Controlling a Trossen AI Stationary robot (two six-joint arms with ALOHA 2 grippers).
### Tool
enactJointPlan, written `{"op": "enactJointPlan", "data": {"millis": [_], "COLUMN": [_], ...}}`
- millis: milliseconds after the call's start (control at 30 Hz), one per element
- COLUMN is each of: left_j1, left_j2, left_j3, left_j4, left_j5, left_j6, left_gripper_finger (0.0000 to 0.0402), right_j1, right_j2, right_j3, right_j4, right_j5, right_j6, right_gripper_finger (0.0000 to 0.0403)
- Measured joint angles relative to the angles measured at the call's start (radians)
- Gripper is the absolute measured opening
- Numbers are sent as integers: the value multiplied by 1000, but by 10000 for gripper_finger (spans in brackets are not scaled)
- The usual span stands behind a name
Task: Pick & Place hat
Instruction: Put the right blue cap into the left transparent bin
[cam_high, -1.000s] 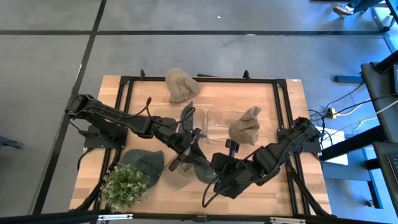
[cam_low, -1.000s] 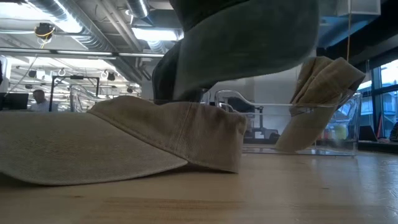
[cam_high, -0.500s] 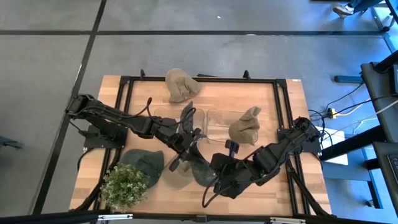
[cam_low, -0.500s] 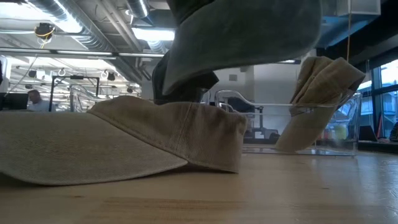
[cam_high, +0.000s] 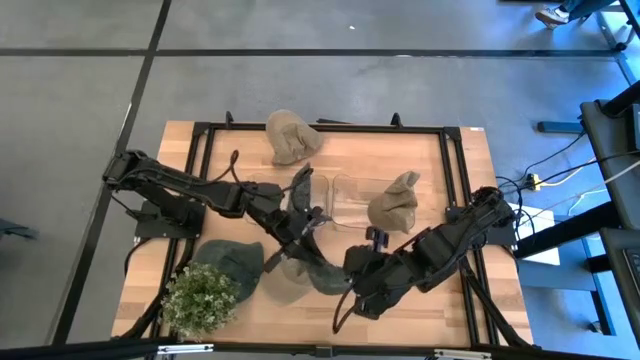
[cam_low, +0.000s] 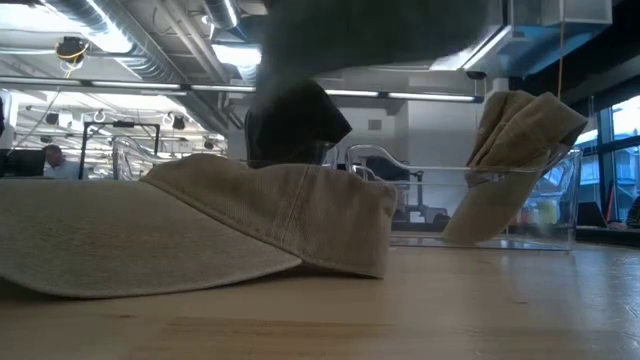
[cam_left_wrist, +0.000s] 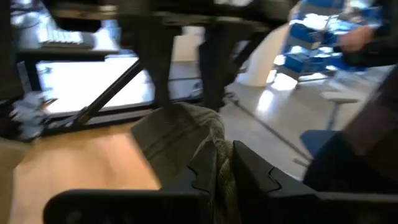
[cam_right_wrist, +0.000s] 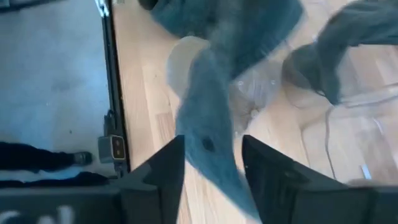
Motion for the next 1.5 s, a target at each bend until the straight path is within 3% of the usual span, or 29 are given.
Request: {"op": "enactJointPlan", "data": {"millis": [100,267,633,833,967,1067,1367,1500], "left_j1": [22,64,188,316,383,412,404,420], "left_j2": [-12,-15,-19,-16,-5,-4,-4,8], "left_j3": [62,228,630,662,662,662,662,662], "left_j4": [-100,-371,-964,-1102,-1147,-1162,-1350,-1456], "left_j5": [65,115,115,141,234,237,241,299], "left_j6": [0,53,392,509,548,588,848,962], "left_gripper_finger": [28,28,28,28,28,28,28,28], "right_j1": [7,49,90,59,6,-36,-165,-218], "right_j2": [-4,-109,-220,-237,-270,-303,-312,-312], "right_j3": [103,11,-55,-56,-57,-57,-57,-57], "right_j4": [-41,-13,-54,-180,-215,-191,-134,-87], "right_j5": [20,74,284,416,314,252,288,290], "right_j6": [-16,-76,-344,-390,-394,-398,-442,-467], "right_gripper_finger": [188,207,217,217,217,217,217,217]}}
